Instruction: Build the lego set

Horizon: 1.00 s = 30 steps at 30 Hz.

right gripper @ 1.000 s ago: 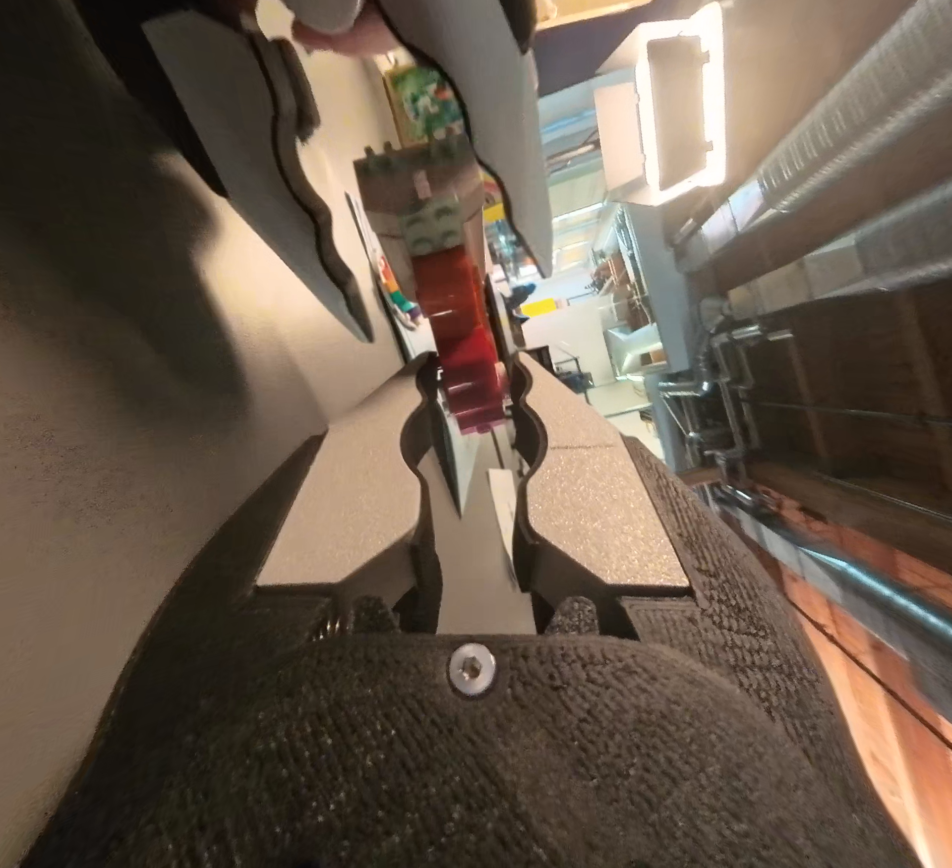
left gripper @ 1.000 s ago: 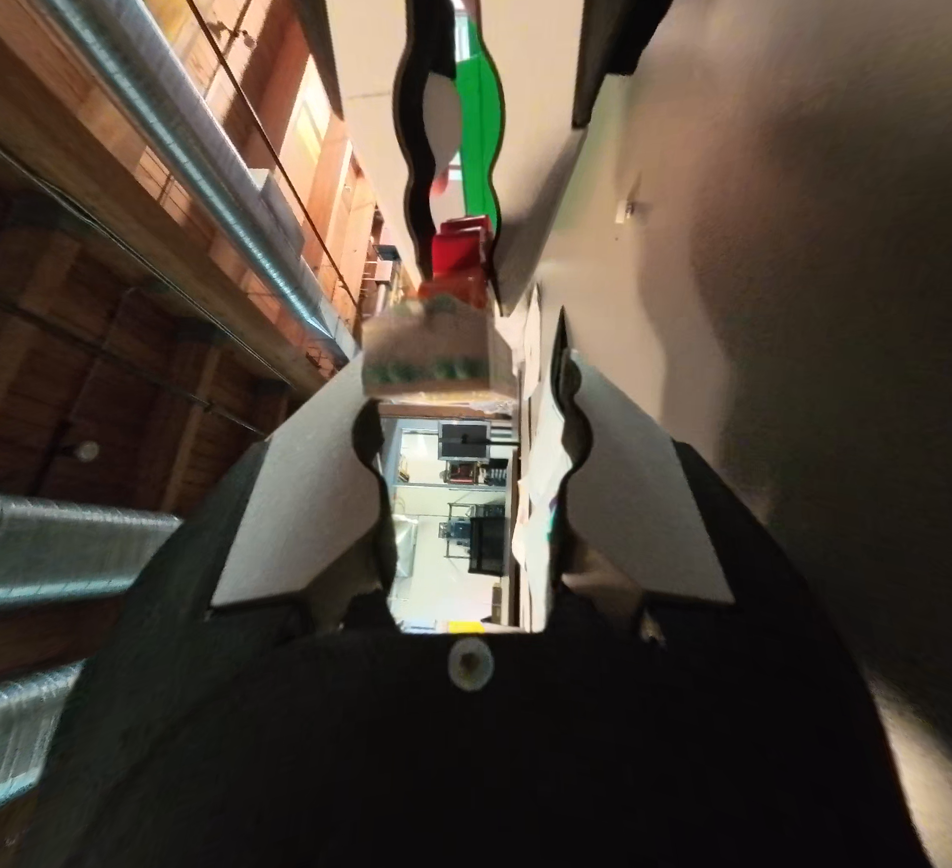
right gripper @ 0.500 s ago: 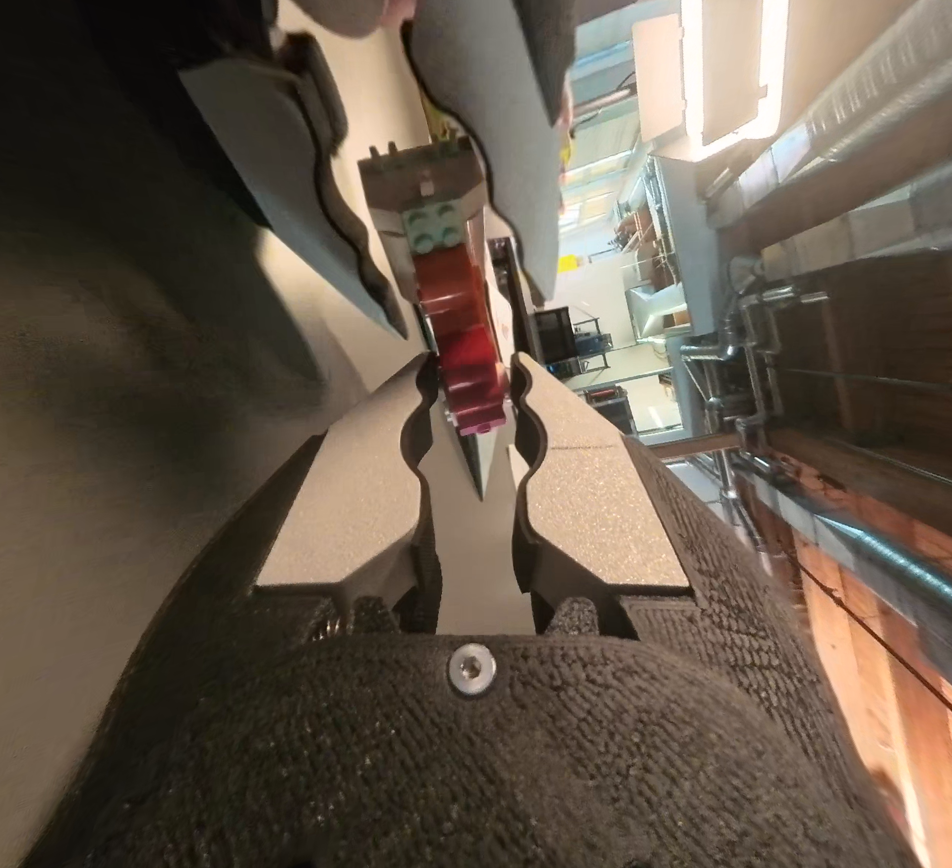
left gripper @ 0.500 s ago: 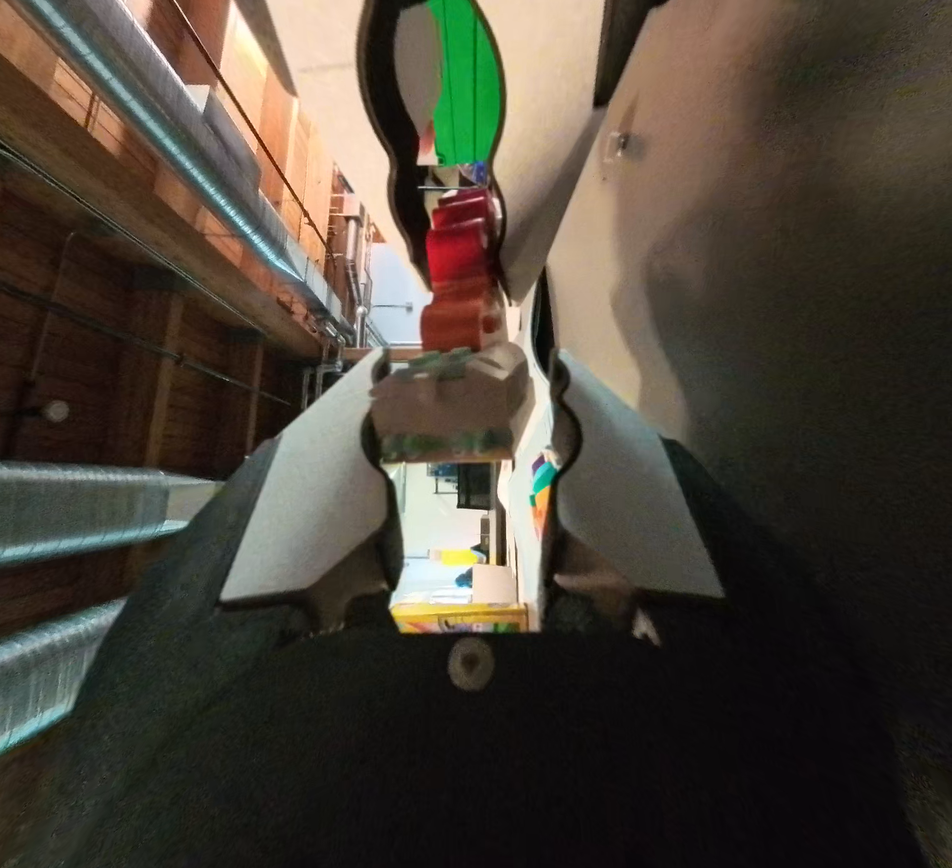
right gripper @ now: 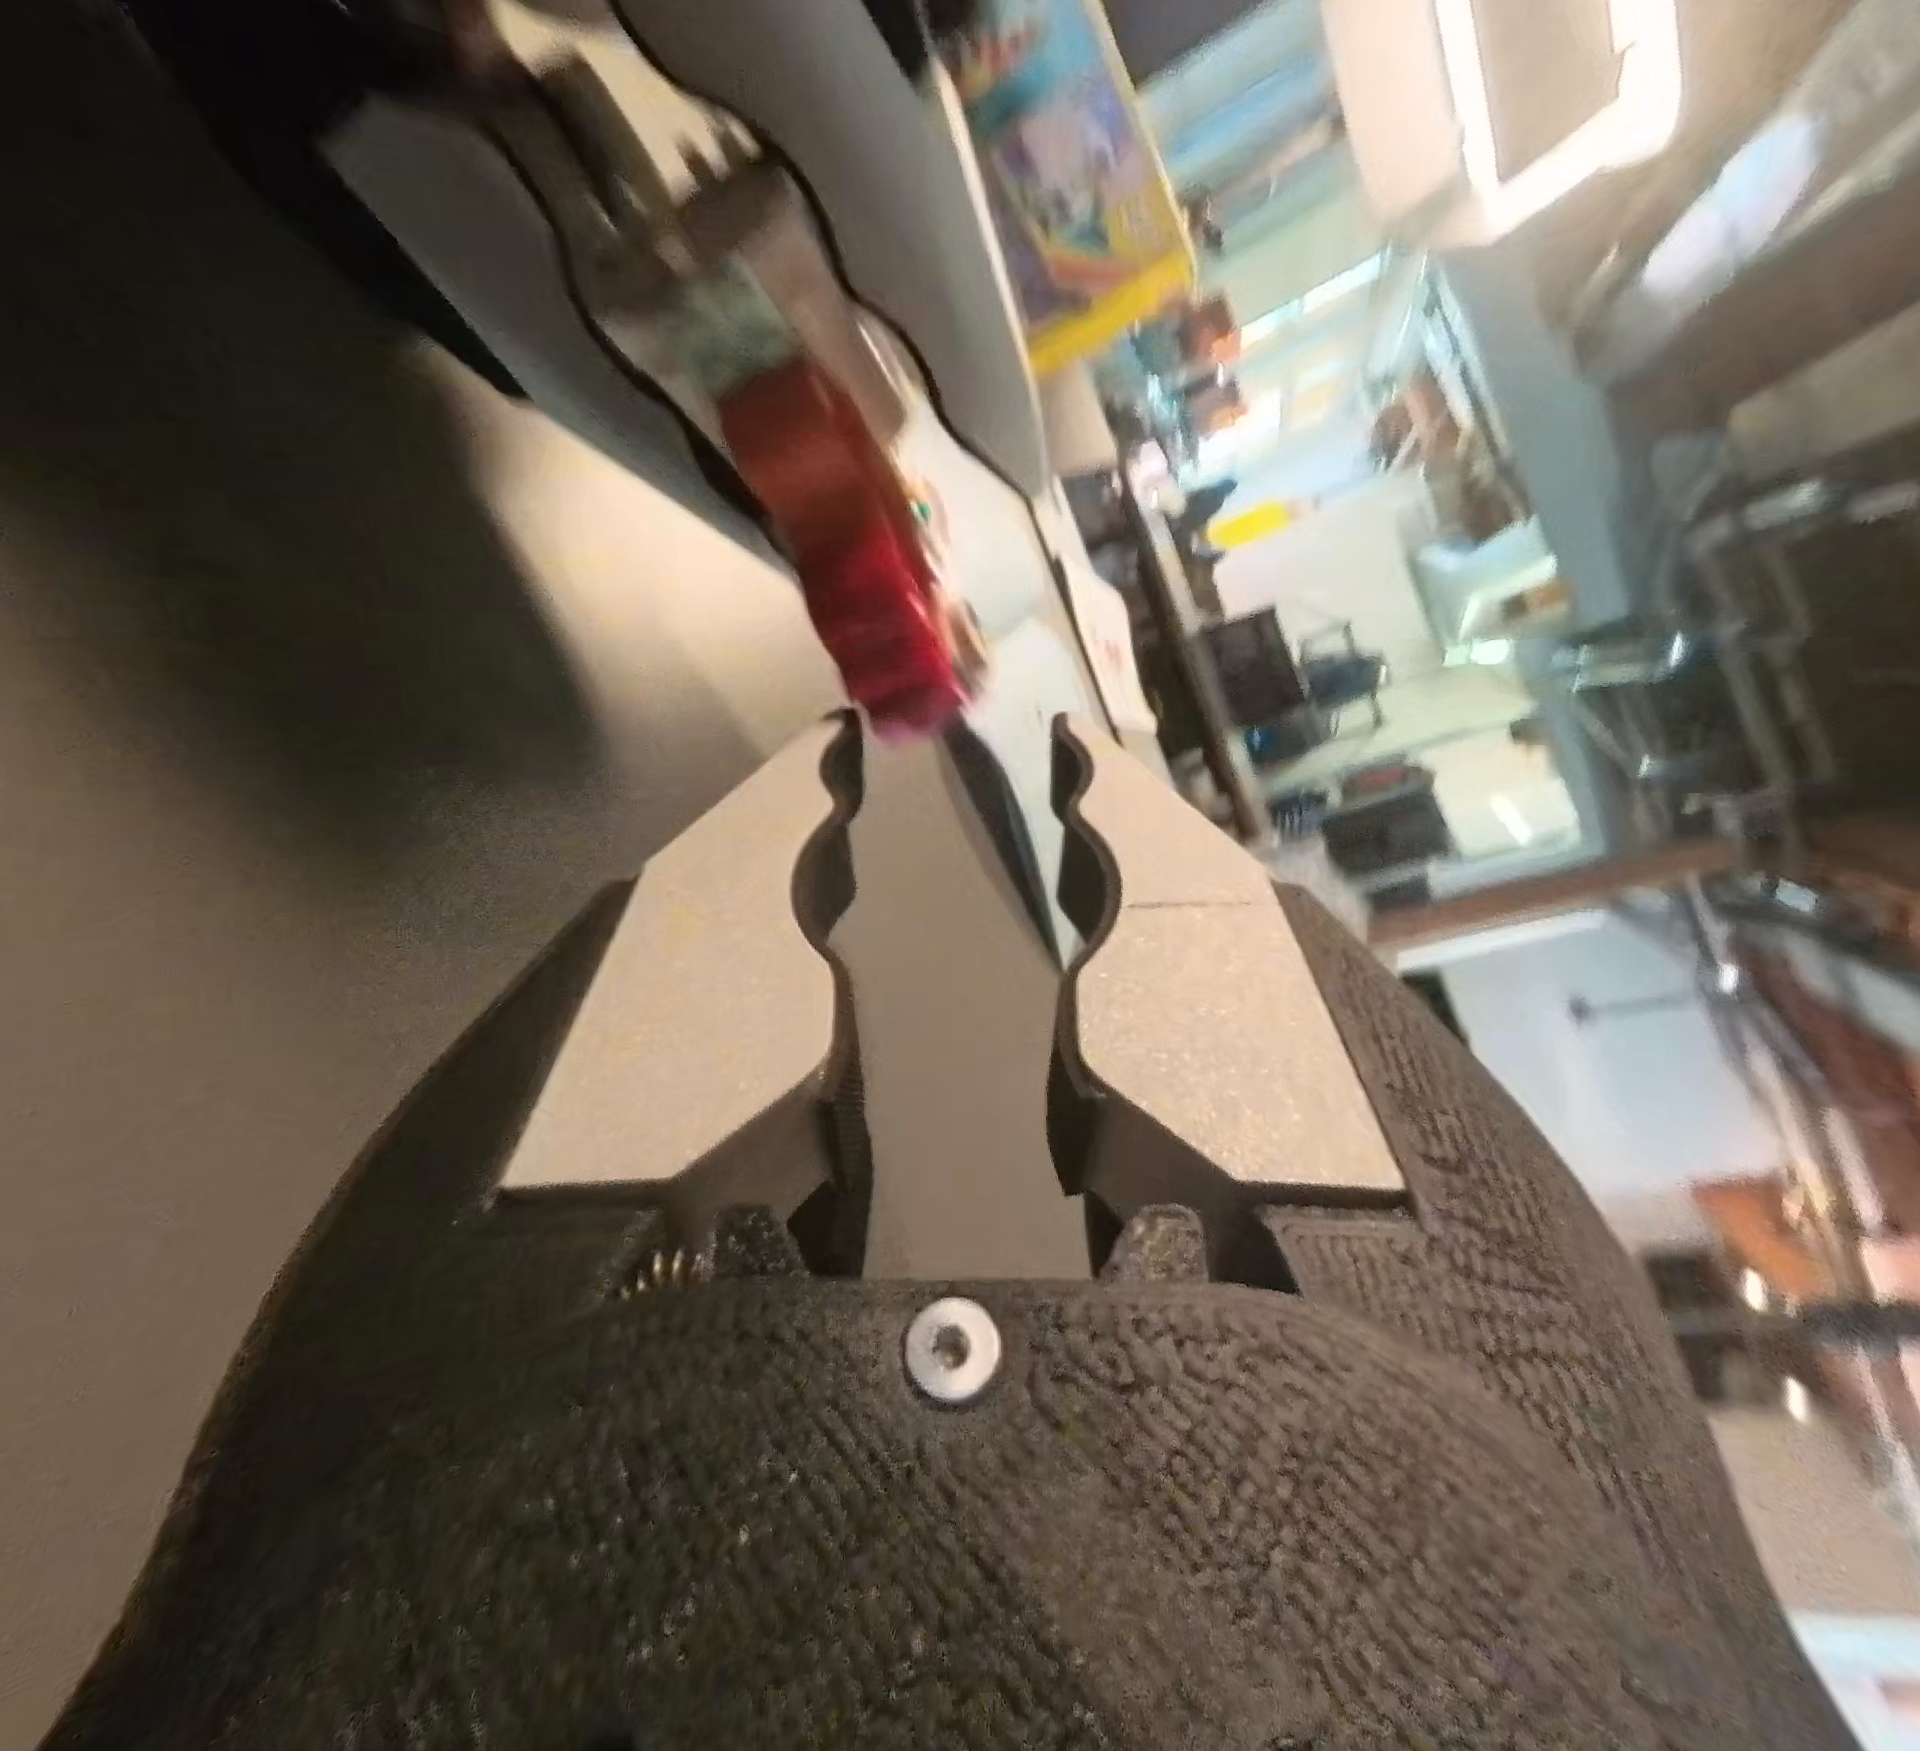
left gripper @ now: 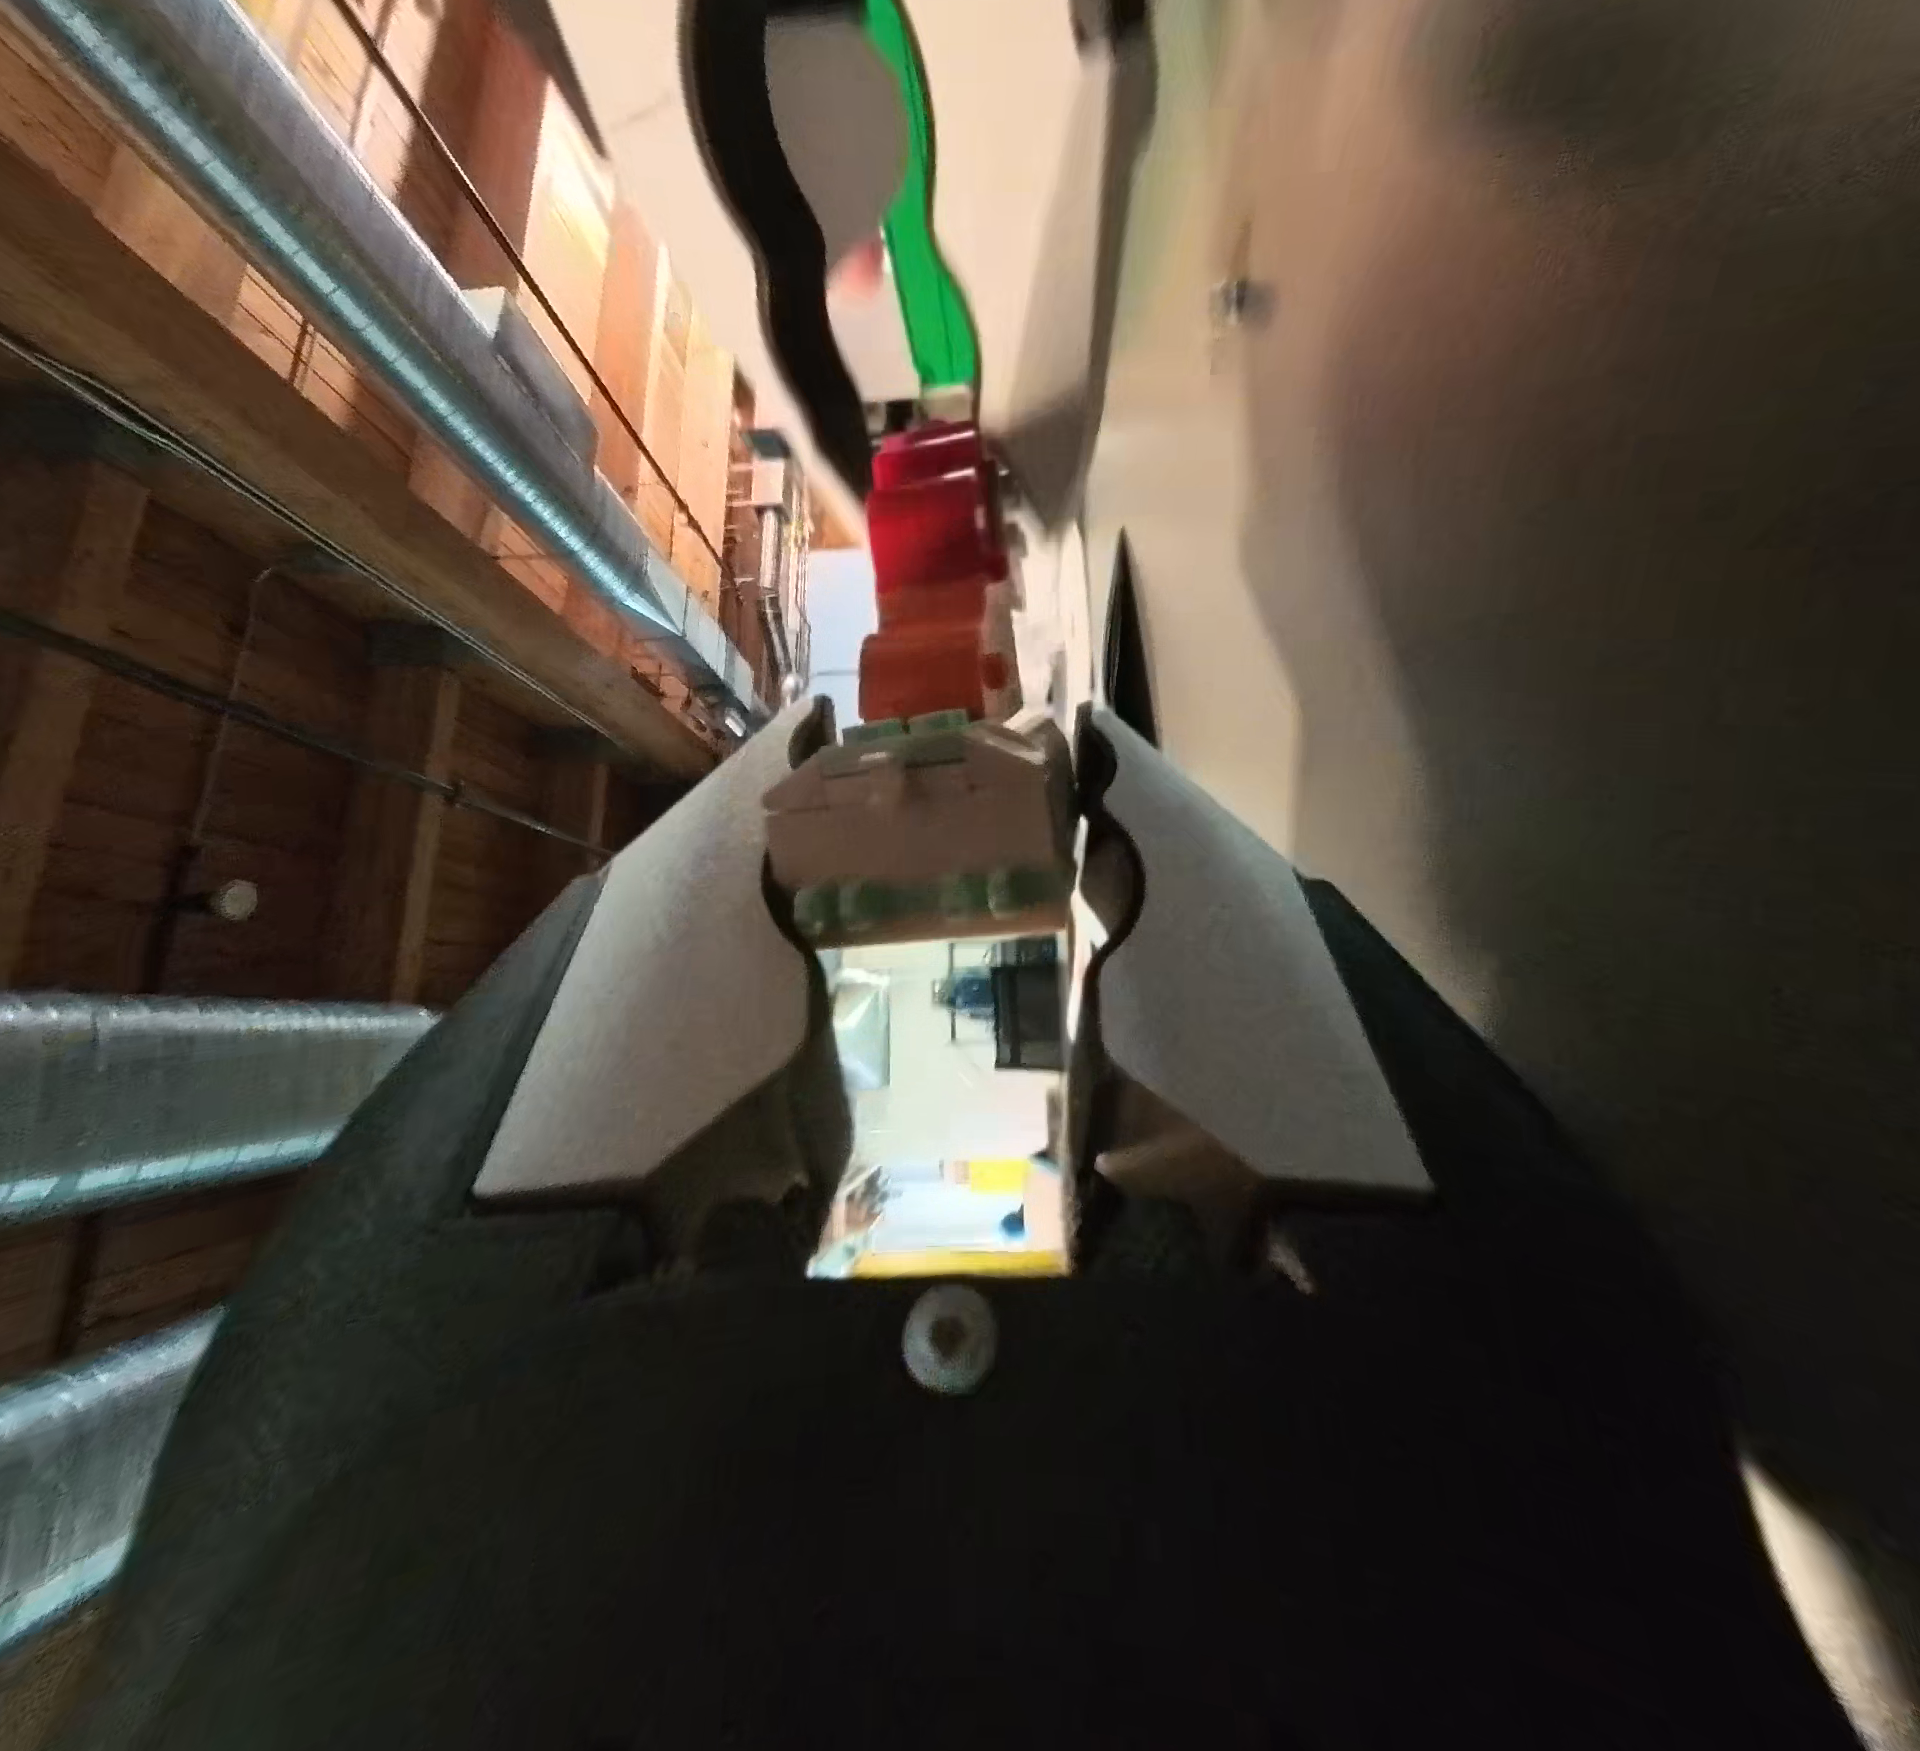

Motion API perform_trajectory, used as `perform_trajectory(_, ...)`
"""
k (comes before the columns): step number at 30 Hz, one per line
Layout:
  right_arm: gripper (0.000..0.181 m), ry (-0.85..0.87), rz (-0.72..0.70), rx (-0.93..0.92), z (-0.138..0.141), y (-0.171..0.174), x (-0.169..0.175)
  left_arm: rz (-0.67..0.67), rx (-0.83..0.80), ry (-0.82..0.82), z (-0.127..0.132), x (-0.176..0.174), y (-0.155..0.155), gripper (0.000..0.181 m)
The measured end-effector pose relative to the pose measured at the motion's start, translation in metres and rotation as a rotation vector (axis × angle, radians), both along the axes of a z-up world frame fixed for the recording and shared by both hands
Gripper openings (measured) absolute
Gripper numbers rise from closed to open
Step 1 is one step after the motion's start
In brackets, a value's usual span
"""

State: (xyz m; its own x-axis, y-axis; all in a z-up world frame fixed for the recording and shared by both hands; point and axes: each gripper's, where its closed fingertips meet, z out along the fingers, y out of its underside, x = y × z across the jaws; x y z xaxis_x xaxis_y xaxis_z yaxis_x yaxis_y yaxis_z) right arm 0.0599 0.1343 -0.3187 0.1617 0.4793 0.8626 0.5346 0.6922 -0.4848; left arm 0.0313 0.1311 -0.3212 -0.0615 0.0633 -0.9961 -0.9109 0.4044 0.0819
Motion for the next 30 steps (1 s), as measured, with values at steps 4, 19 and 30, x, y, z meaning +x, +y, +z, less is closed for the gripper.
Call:
perform_trajectory(4, 0.027, 0.056, -0.084, -0.260, -0.007, 0.029, 0.036, 0.021, -0.023, 0.008, -0.004, -0.007, 0.006, 0.045)
perform_trajectory(19, 0.028, -0.332, 0.435, -1.008, -0.044, -0.001, 0.034, -0.075, -0.052, 0.004, -0.007, 0.006, -0.004, 0.045)
perform_trajectory(30, 0.009, -0.395, 0.417, -1.016, -0.054, 0.003, 0.039, -0.016, -0.109, -0.007, -0.011, 0.001, 0.003, 0.045)
